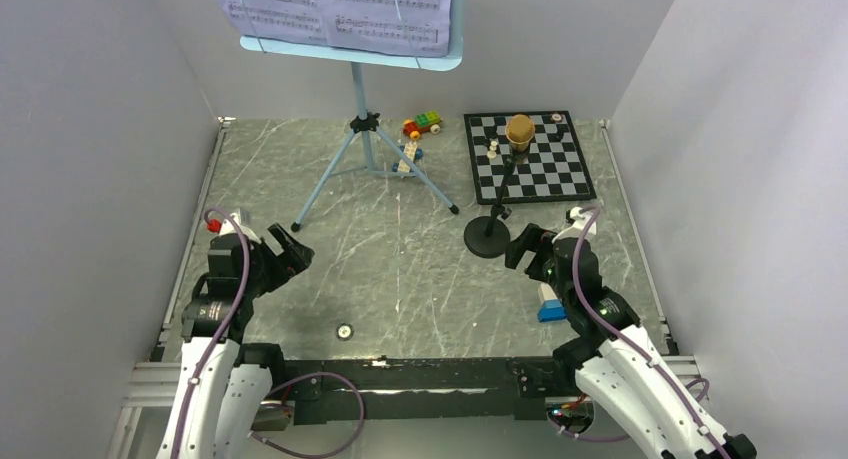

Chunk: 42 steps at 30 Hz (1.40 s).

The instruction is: Pack up the instrument practice props

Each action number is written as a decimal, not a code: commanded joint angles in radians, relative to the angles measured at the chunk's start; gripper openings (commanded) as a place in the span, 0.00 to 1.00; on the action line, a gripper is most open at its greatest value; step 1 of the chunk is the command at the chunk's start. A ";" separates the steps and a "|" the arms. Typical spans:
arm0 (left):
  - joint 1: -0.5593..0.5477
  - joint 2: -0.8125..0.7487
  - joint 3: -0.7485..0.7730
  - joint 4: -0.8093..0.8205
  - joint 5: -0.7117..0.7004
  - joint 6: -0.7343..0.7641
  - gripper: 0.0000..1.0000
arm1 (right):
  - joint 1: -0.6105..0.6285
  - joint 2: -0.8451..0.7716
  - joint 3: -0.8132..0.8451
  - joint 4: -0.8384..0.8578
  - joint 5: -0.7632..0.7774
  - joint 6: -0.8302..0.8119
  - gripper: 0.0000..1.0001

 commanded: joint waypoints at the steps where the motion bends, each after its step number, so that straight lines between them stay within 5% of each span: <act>1: -0.005 -0.005 0.001 0.038 0.036 0.041 0.99 | 0.003 -0.034 0.012 0.001 -0.027 -0.004 1.00; 14: -0.024 -0.038 -0.055 0.165 0.169 0.099 0.99 | 0.007 -0.026 0.025 0.011 -0.010 -0.052 0.99; 24: -0.414 0.051 0.018 0.176 -0.092 0.104 0.99 | 0.222 0.178 0.134 0.210 0.279 -0.173 0.96; 33: -0.427 -0.006 -0.002 0.243 -0.064 0.125 0.99 | 0.257 0.314 0.071 0.677 0.455 -0.369 0.90; 36: -0.427 -0.028 -0.010 0.253 -0.051 0.136 0.99 | 0.253 0.388 0.103 0.712 0.466 -0.413 0.89; 42: -0.429 -0.034 -0.032 0.314 0.068 0.165 0.84 | 0.219 0.491 0.155 0.697 0.442 -0.399 0.86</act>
